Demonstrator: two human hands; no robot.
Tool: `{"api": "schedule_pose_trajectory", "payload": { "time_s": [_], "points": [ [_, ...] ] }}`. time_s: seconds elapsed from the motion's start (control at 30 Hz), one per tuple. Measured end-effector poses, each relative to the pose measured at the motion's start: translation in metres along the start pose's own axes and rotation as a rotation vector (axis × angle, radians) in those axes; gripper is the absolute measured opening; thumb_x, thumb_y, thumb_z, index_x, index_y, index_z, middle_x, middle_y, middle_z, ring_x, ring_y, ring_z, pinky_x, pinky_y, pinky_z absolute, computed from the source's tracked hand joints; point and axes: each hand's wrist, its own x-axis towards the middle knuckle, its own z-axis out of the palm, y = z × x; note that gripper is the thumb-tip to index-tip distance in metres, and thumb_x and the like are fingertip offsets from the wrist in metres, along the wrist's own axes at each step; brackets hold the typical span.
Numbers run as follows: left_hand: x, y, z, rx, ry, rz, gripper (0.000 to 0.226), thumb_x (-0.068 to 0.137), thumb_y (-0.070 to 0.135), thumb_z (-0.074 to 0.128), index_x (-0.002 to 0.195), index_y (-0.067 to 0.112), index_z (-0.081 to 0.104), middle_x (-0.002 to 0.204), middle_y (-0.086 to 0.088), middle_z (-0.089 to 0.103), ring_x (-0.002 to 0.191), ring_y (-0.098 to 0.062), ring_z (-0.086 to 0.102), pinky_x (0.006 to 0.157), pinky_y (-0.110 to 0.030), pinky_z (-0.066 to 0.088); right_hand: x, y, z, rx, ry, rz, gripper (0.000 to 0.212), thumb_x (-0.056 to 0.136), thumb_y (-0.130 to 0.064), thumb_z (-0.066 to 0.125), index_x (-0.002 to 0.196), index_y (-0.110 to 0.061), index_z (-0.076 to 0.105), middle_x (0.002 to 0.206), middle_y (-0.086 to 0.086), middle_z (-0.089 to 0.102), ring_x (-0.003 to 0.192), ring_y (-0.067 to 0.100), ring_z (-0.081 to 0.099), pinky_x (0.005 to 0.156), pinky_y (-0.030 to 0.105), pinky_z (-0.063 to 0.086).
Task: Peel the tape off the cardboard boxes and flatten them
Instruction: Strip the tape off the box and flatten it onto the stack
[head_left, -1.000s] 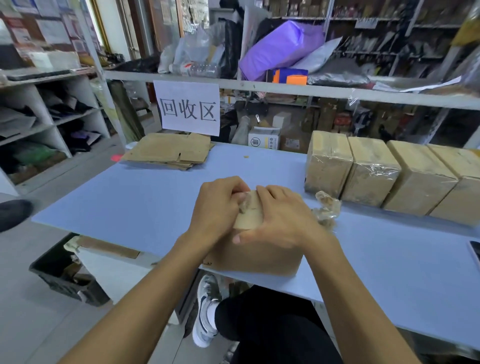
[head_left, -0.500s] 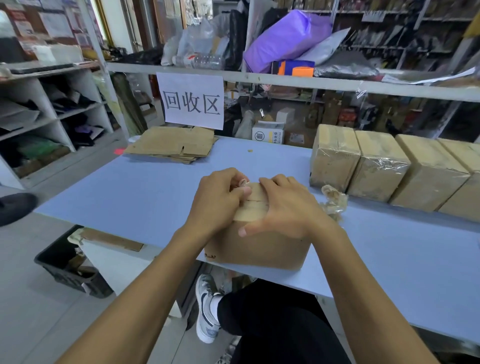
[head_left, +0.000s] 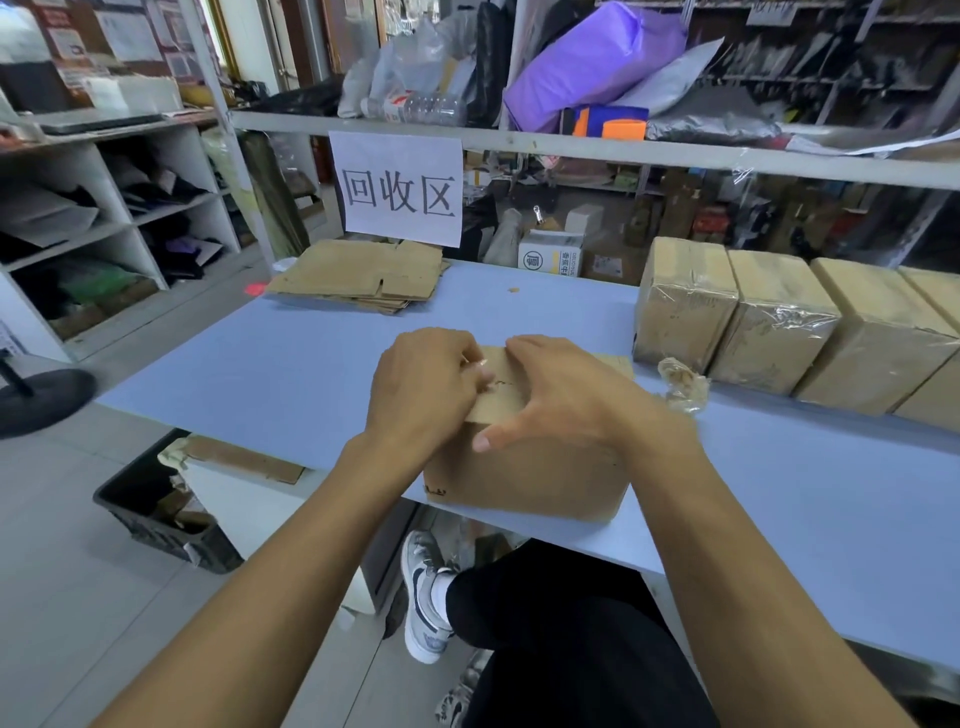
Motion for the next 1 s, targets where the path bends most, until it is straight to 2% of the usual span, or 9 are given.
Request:
{"api": "schedule_pose_trajectory", "payload": {
  "time_s": [0.17,0.33,0.43,0.5,0.6,0.73,0.87,0.93,1.0],
  "points": [
    [0.008,-0.006,-0.014,-0.139,0.001,-0.09,0.017,0.097,0.018,0.055,0.093,0.029,0.068,0.075,0.013,0.066,0.073,-0.001,0.061,0.058,-0.023,0.038,-0.002,-0.006,0.005,0.04,0.05,-0.078,0.096,0.07,-0.078,0.069,0.141,-0.018,0.046,0.143,-0.002,0.052,0.133,0.024,0.043,0.105,0.035,0.032],
    [0.006,-0.021,-0.015,-0.193,-0.108,-0.049,0.018,0.092,0.042,0.064,0.08,0.029,0.065,0.086,0.01,0.064,0.084,-0.009,0.062,0.065,-0.026,0.044,-0.003,-0.007,0.005,0.042,0.05,-0.087,0.093,0.067,-0.083,0.065,0.136,-0.022,0.05,0.134,-0.004,0.057,0.125,0.021,0.049,0.101,0.034,0.036],
    [0.004,-0.027,-0.018,-0.303,-0.076,-0.075,0.013,0.087,0.029,0.074,0.078,0.022,0.07,0.072,0.007,0.071,0.071,0.0,0.065,0.067,-0.024,0.048,-0.002,-0.007,0.006,0.036,0.04,-0.075,0.098,0.068,-0.082,0.065,0.143,-0.022,0.045,0.139,-0.005,0.053,0.128,0.021,0.046,0.1,0.033,0.034],
    [0.004,-0.031,-0.023,-0.367,-0.057,-0.1,0.003,0.09,0.018,0.072,0.091,0.021,0.073,0.071,0.005,0.072,0.066,0.0,0.067,0.07,-0.025,0.053,-0.002,-0.006,0.005,0.04,0.051,-0.09,0.102,0.068,-0.081,0.067,0.148,-0.023,0.039,0.145,-0.006,0.049,0.135,0.022,0.043,0.102,0.034,0.033],
    [0.005,-0.037,-0.026,-0.392,-0.042,-0.113,0.035,0.095,0.013,0.065,0.126,0.028,0.061,0.081,0.003,0.074,0.068,-0.004,0.07,0.068,-0.022,0.051,-0.005,-0.006,0.005,0.093,0.045,-0.081,0.109,0.07,-0.078,0.069,0.157,-0.029,0.025,0.158,-0.004,0.037,0.144,0.022,0.033,0.114,0.037,0.027],
    [0.002,-0.033,-0.023,-0.291,-0.025,-0.094,0.018,0.1,0.021,0.051,0.1,0.017,0.068,0.081,0.0,0.07,0.078,-0.015,0.068,0.079,-0.035,0.056,0.008,-0.017,-0.001,-0.055,-0.052,-0.072,0.083,0.073,-0.076,0.068,0.13,-0.018,0.051,0.128,0.001,0.052,0.123,0.025,0.046,0.102,0.039,0.035],
    [0.0,-0.029,-0.023,-0.233,-0.04,-0.125,0.023,0.084,0.045,0.073,0.092,0.024,0.068,0.095,0.003,0.059,0.087,-0.013,0.058,0.065,-0.02,0.042,0.016,-0.033,0.008,-0.019,0.027,-0.057,0.079,0.066,-0.073,0.077,0.109,-0.014,0.048,0.106,-0.003,0.052,0.103,0.022,0.051,0.08,0.033,0.033],
    [0.001,-0.037,-0.024,-0.31,-0.026,-0.183,0.025,0.082,0.036,0.079,0.1,0.023,0.067,0.095,0.001,0.065,0.084,-0.015,0.066,0.064,-0.024,0.049,0.014,-0.031,0.013,0.038,0.067,-0.057,0.092,0.065,-0.073,0.078,0.127,-0.013,0.048,0.123,0.001,0.057,0.116,0.025,0.052,0.086,0.033,0.038],
    [0.0,-0.047,-0.026,-0.484,-0.024,-0.265,0.029,0.086,0.021,0.078,0.111,0.02,0.065,0.086,-0.001,0.072,0.075,-0.015,0.072,0.07,-0.033,0.06,0.011,-0.028,0.014,0.069,0.064,-0.079,0.115,0.065,-0.074,0.076,0.152,-0.016,0.032,0.151,0.001,0.046,0.137,0.024,0.041,0.106,0.036,0.034]
  ]
}}
